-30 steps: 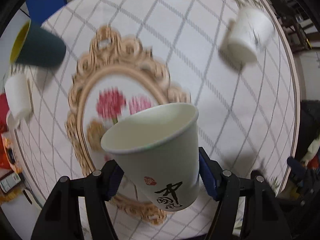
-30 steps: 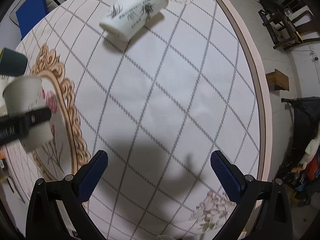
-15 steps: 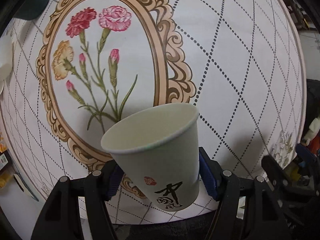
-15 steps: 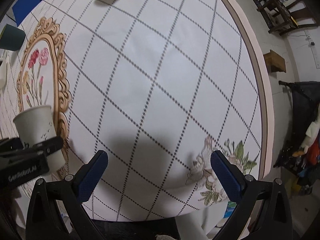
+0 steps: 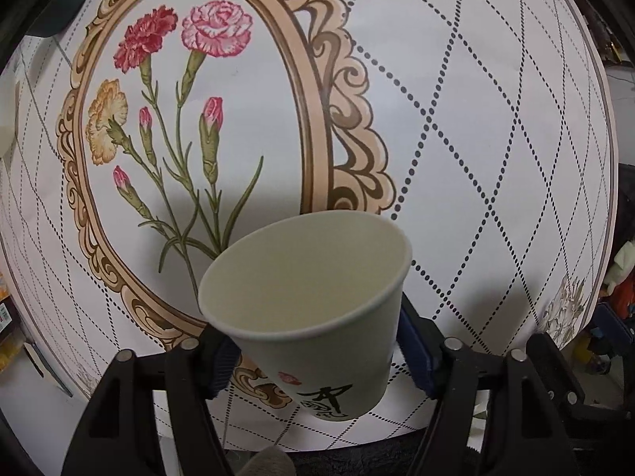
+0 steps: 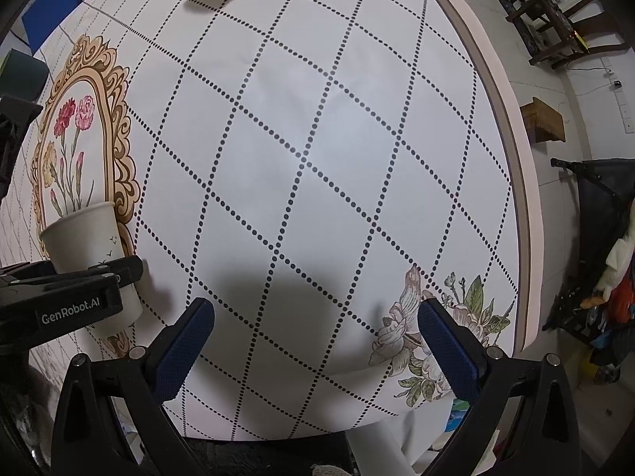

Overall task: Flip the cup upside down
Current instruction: 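Grasp the calligraphy cup with the left gripper and lift it rim up, then pass the cup from the left gripper while the right gripper closes on it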

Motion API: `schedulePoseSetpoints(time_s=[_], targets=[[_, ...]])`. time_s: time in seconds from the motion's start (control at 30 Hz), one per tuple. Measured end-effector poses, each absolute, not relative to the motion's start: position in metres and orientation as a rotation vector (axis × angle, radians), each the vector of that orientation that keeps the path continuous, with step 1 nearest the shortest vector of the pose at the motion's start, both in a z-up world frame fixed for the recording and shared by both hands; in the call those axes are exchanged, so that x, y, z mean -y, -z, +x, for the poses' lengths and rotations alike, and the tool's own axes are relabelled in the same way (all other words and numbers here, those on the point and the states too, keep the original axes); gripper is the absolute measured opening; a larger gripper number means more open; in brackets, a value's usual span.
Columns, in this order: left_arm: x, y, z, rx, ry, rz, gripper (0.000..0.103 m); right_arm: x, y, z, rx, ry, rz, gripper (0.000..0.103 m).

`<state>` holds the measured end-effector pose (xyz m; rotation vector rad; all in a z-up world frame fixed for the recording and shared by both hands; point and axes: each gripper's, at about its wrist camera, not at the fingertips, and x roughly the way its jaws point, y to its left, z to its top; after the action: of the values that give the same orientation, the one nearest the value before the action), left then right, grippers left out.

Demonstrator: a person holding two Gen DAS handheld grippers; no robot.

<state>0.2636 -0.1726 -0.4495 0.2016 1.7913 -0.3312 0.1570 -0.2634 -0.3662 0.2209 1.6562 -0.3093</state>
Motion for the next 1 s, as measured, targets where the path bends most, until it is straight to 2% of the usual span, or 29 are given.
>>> schedulePoseSetpoints(time_s=[0.03, 0.3, 0.73, 0.9, 1.0], targets=[[0.180, 0.446, 0.261, -1.787, 0.335, 0.195, 0.078, 0.264, 0.365, 0.158, -1.656, 0.310, 0.221, 0.103], [0.167, 0.410, 0.262, -1.751, 0.325, 0.152, 0.080, 0.293, 0.361, 0.175, -1.654, 0.298, 0.226, 0.103], [0.036, 0.310, 0.238, -1.575, 0.158, 0.045, 0.080, 0.251, 0.312, 0.191, -1.588, 0.146, 0.267, 0.103], [-0.002, 0.320, 0.225, -1.571, 0.059, 0.001, 0.080, 0.211, 0.310, 0.197, -1.575, 0.075, 0.199, 0.103], [-0.027, 0.337, 0.219, -1.592, -0.005, -0.048, 0.080, 0.186, 0.307, 0.203, -1.574, 0.013, 0.058, 0.103]])
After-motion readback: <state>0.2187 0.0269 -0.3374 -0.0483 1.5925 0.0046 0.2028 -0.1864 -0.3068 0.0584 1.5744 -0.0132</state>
